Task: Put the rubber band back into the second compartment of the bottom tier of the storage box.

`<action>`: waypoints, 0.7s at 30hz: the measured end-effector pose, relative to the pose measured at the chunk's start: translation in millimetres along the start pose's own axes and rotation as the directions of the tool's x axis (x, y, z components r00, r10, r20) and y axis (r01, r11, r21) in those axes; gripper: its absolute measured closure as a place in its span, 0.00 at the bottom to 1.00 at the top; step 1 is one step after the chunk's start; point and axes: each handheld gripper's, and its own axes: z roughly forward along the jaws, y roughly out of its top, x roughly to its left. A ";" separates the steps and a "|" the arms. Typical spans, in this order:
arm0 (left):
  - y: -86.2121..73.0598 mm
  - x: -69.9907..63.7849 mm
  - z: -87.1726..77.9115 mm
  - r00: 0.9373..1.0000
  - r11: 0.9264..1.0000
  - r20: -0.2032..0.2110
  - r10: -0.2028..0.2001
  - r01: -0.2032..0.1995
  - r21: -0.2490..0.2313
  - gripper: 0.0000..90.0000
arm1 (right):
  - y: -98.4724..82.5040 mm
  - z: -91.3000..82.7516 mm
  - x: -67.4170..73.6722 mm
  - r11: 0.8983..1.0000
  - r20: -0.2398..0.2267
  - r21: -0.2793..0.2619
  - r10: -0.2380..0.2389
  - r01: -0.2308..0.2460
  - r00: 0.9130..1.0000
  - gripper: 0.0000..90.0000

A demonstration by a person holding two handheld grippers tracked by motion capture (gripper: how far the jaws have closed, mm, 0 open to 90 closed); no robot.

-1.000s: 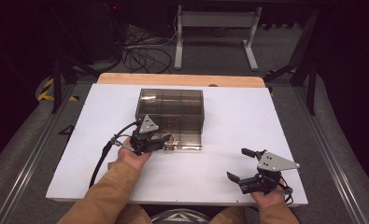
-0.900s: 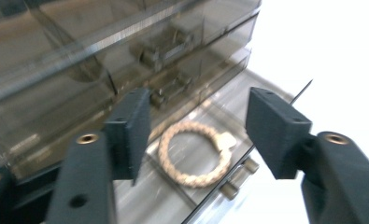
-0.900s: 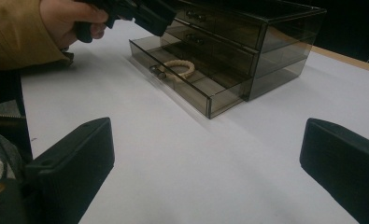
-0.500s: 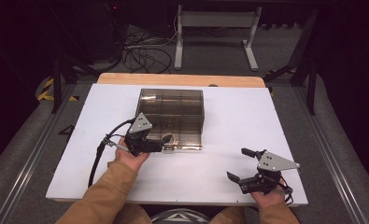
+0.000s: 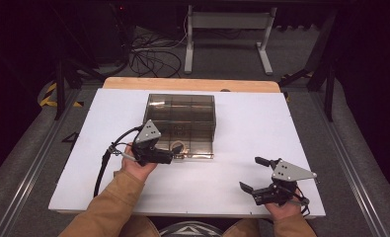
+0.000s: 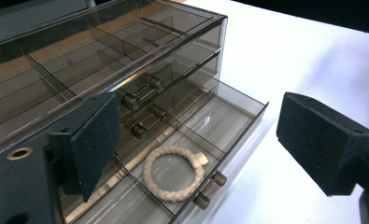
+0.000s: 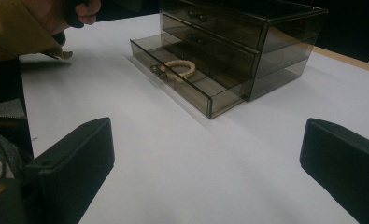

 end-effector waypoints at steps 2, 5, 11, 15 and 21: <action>0.7 0.6 -1.7 1.000 1.000 0.010 -0.007 0.007 -0.008 0.14 | 0.2 0.1 0.2 1.000 0.001 0.001 -0.001 0.001 1.000 0.04; 1.6 1.0 -3.7 1.000 1.000 0.023 -0.016 0.016 -0.021 0.13 | 0.1 0.6 0.2 1.000 0.000 0.003 -0.001 0.001 1.000 0.04; 2.6 1.0 -5.8 0.999 0.999 0.043 -0.016 0.017 -0.032 0.10 | 0.0 0.6 -0.1 1.000 -0.001 0.002 -0.001 0.001 1.000 0.04; 3.4 -0.5 -10.0 0.998 0.999 0.064 -0.009 0.012 -0.050 0.08 | 0.0 0.0 0.0 1.000 -0.003 0.000 -0.001 0.001 1.000 0.04; 5.0 -1.3 -21.3 0.998 0.997 0.069 0.010 -0.004 -0.079 0.03 | 0.0 -0.3 -0.2 1.000 -0.005 -0.002 -0.001 0.001 1.000 0.04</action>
